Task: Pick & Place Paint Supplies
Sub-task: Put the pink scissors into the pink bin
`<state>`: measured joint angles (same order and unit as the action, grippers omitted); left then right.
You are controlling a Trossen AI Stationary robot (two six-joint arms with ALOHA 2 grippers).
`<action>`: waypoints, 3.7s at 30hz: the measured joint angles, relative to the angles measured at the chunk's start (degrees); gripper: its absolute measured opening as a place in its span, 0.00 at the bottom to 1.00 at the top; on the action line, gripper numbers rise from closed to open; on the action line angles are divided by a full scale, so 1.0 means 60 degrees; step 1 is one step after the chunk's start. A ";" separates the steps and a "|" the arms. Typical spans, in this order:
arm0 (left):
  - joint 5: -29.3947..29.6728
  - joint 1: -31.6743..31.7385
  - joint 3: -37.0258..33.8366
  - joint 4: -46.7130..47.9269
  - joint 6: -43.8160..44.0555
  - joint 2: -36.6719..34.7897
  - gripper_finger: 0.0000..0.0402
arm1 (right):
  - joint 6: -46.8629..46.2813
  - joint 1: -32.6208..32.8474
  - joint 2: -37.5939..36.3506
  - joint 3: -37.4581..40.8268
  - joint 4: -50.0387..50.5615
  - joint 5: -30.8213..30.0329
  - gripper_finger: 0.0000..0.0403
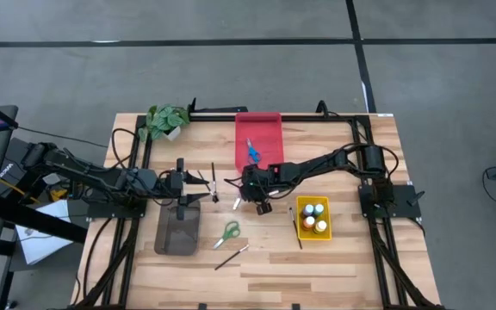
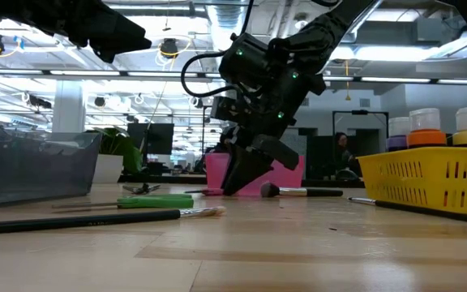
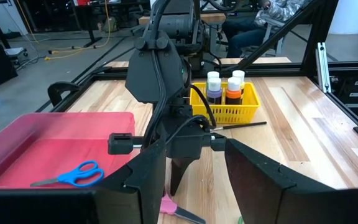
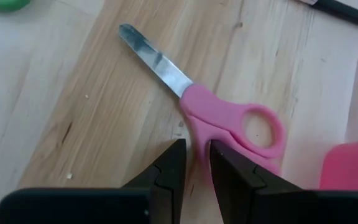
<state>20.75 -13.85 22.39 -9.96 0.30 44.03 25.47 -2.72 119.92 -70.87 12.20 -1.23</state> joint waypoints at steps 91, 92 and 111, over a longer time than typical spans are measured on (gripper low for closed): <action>-0.0002 -0.0002 0.0000 0.0016 0.0001 0.0000 0.39 | -0.2718 0.1295 -0.0131 -0.1337 0.2573 -0.1155 0.00; -0.0004 -0.0003 0.0000 0.0016 0.0004 0.0000 0.39 | -0.2794 0.1346 -0.0143 -0.1337 0.2548 -0.1245 0.00; -0.0004 0.0000 0.0004 0.0023 0.0025 0.0004 0.39 | -0.4141 0.2224 -0.3074 -0.1365 0.3784 -0.3926 0.00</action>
<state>20.73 -13.85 22.41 -9.82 0.45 44.05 0.62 10.62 101.47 -79.06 34.90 -24.79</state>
